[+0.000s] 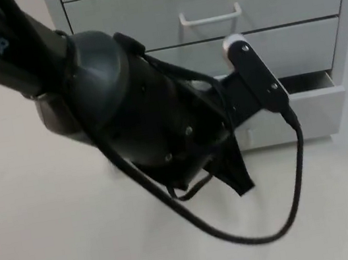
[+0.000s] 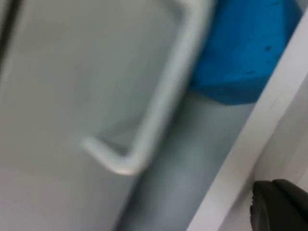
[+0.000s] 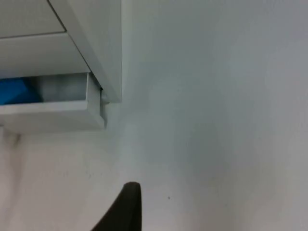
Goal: Open the drawer with the left hand, place the block into the drawer with the right hand, then close the drawer with the left hand.
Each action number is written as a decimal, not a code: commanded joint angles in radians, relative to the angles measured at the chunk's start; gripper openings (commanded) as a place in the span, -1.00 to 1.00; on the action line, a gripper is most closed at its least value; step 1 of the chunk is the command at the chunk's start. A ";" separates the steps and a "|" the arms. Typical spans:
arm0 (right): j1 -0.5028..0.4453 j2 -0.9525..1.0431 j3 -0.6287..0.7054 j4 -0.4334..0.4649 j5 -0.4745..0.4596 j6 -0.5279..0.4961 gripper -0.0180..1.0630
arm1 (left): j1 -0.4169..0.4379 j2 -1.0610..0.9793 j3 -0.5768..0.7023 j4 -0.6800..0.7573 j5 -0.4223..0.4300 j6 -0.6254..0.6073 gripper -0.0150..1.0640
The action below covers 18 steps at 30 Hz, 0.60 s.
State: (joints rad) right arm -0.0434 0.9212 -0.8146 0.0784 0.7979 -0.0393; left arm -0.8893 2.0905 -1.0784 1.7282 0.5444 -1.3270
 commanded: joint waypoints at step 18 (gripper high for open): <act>-0.002 0.001 0.004 0.025 -0.009 -0.003 0.98 | 0.101 0.052 -0.071 -0.090 0.044 -0.063 -0.98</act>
State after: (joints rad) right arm -0.0434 0.9212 -0.8146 0.0972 0.7979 -0.0393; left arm -0.7804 2.1469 -1.1341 1.6950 0.5044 -1.4163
